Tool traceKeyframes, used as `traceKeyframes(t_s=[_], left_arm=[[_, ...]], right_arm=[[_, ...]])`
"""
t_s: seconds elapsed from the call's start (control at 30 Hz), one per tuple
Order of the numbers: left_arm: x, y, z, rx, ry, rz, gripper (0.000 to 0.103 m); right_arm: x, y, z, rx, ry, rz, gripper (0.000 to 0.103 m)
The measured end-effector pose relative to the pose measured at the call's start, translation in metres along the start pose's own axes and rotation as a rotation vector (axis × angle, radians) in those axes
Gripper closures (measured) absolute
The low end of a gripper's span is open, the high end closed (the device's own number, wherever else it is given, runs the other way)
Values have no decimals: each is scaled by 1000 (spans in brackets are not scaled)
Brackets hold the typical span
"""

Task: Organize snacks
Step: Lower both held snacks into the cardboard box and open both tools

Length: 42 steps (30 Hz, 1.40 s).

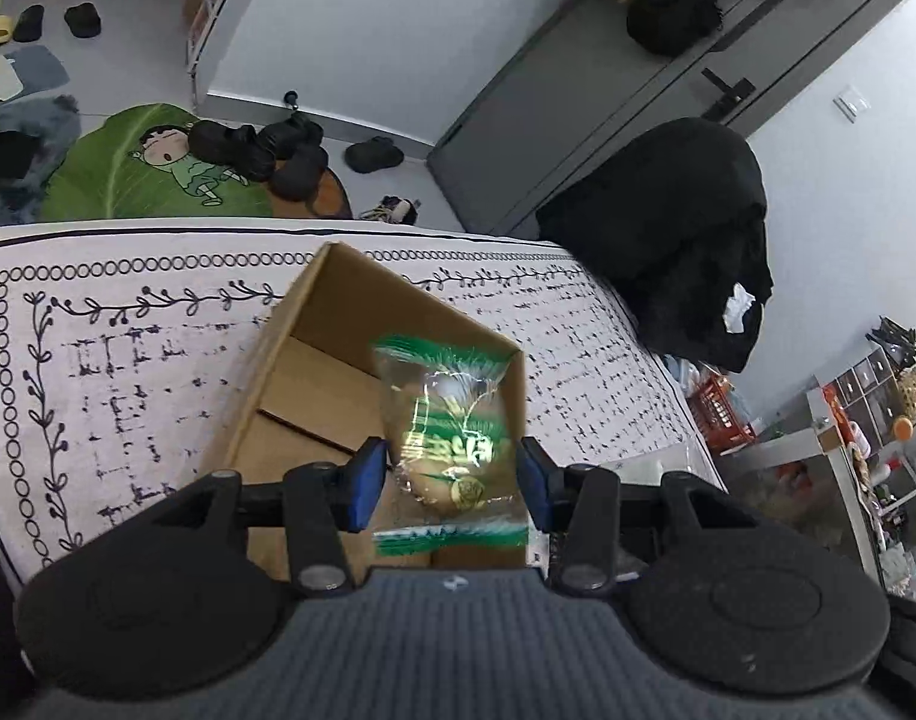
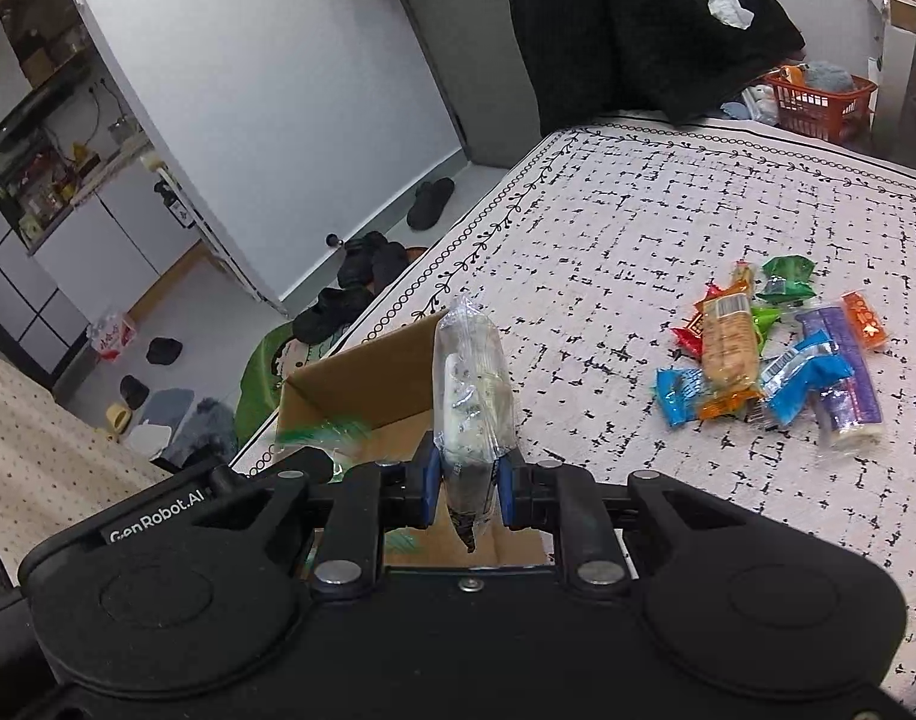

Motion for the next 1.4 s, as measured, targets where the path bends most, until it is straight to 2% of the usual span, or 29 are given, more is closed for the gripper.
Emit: traceKeyframes(t_s=[0.3, 0.5, 0.63, 0.87, 0.97, 1.13, 1.23, 1.4], left_arm=[[-10, -1, 1, -27, 7, 40, 47], [-10, -6, -1, -48, 25, 30, 35], [-9, -9, -1, -58, 26, 32, 34], [-3, -14, -3, -68, 38, 11, 30], [2, -16, -4, -73, 38, -7, 24], [8, -17, -5, -66, 61, -38, 18], [16, -19, -4, -54, 59, -62, 17], [37, -19, -1, -33, 58, -120, 16]], right_arm=[[-10, -1, -5, -16, -16, 10, 83], [-11, 4, -2, -4, -22, 18, 73], [-13, 6, 5, 9, 3, 36, 73], [-1, 9, 12, 12, -12, 16, 72], [15, 10, 16, 15, -43, -5, 62], [42, 13, 28, 29, -64, -25, 52], [57, 14, 34, 32, -79, -35, 49], [84, 17, 44, 50, -91, -58, 39]])
Point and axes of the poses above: each gripper's, at about its wrist camera, not at the fingertips, and z roughly against the way its jaws point, x to its right, y to its top, the point moved 10 cm from there along -z, roughly the way its jaws point, and after that the axes turned 9 degrees about -z, right-handed, at the moved point
